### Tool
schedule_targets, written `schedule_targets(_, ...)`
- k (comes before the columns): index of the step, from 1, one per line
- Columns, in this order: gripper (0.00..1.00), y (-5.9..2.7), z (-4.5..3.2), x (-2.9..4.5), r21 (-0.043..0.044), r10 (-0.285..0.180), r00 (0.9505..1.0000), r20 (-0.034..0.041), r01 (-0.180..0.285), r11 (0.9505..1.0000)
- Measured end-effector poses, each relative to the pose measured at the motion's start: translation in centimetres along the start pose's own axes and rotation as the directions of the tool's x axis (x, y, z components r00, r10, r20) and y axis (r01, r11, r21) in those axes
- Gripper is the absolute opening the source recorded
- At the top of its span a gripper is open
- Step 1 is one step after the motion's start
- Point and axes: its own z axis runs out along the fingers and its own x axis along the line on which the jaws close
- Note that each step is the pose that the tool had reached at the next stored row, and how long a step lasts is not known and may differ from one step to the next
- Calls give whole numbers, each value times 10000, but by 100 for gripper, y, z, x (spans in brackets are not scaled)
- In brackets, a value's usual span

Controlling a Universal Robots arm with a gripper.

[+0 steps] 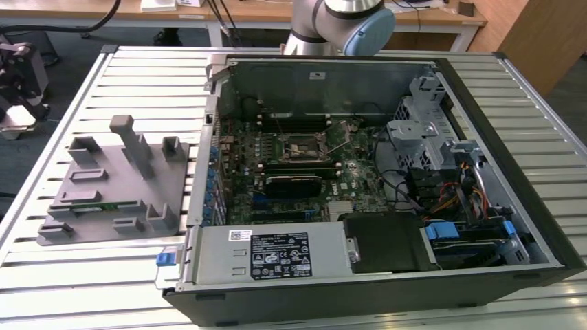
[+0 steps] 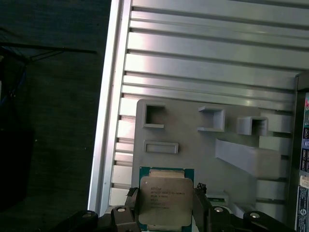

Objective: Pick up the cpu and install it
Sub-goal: 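Pick up the cpu and move it towards the insertion slot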

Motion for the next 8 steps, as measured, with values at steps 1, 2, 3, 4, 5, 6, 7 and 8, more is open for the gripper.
schedule_targets(1,53,0,-4,0,-1,0,10000,1,0,10000)
schedule_targets(2,53,0,-9,0,-1,0,10000,1,0,10000)
schedule_targets(3,53,0,-15,0,0,0,10000,0,0,10000)
schedule_targets(4,53,1,-19,0,-1,0,10000,0,0,10000)
schedule_targets(5,53,1,-24,-1,0,0,10000,0,0,10000)
schedule_targets(6,53,1,-29,0,0,0,10000,0,0,10000)
schedule_targets(7,53,1,-34,0,-1,0,10000,1,0,10000)
schedule_targets(8,53,1,-39,-1,0,0,10000,0,0,10000)
